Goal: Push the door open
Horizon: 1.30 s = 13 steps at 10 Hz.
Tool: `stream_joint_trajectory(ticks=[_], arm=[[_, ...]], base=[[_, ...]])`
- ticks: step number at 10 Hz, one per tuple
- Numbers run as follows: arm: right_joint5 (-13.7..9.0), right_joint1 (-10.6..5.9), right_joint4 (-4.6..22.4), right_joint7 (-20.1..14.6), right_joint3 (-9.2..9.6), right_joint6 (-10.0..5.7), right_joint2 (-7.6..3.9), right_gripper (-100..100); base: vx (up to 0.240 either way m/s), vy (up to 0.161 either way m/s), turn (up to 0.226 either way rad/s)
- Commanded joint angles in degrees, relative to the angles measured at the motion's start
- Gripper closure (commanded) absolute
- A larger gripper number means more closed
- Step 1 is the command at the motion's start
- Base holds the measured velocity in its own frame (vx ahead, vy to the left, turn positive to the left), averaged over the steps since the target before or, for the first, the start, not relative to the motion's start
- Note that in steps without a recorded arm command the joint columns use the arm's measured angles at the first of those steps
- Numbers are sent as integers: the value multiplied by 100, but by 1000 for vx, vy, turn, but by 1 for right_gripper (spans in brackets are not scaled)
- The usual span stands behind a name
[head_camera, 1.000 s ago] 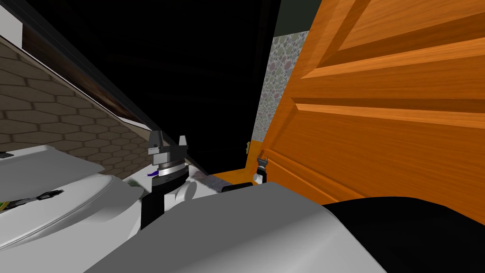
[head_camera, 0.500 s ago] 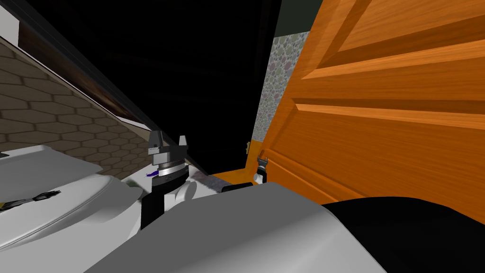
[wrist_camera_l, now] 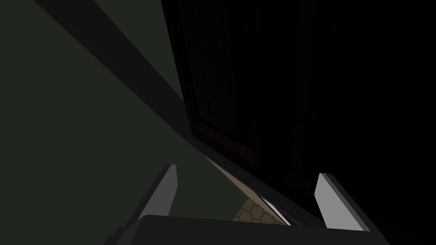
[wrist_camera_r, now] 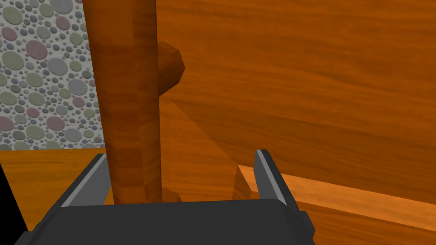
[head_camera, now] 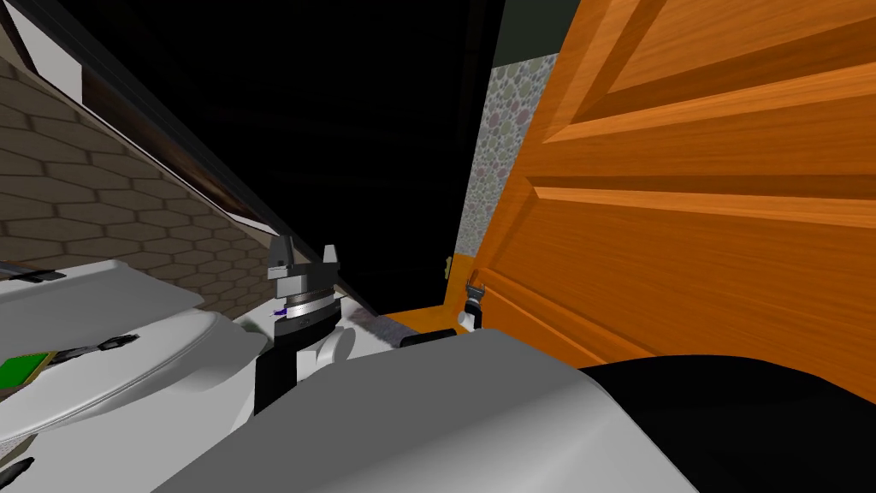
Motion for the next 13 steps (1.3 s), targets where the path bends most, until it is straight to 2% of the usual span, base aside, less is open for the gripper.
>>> stream_joint_trajectory(ticks=[1,2,3,5,9,11,12,13], arm=[[7,-29,99,-58,-148,-179,-119,100],[16,-57,129,-54,-237,-210,-127,100],[16,-57,129,-54,-237,-210,-127,100],[34,-114,190,-46,-413,-273,-143,100],[34,-114,190,-46,-413,-273,-143,100],[54,-181,260,-36,-621,-346,-158,100],[54,-181,260,-36,-621,-346,-158,100],[66,-217,298,-30,-732,-386,-165,100]], base=[[17,-23,39],[14,-28,77],[14,-24,23],[4,-26,61],[7,-12,8],[3,-21,75],[11,-39,35],[22,-29,49]])
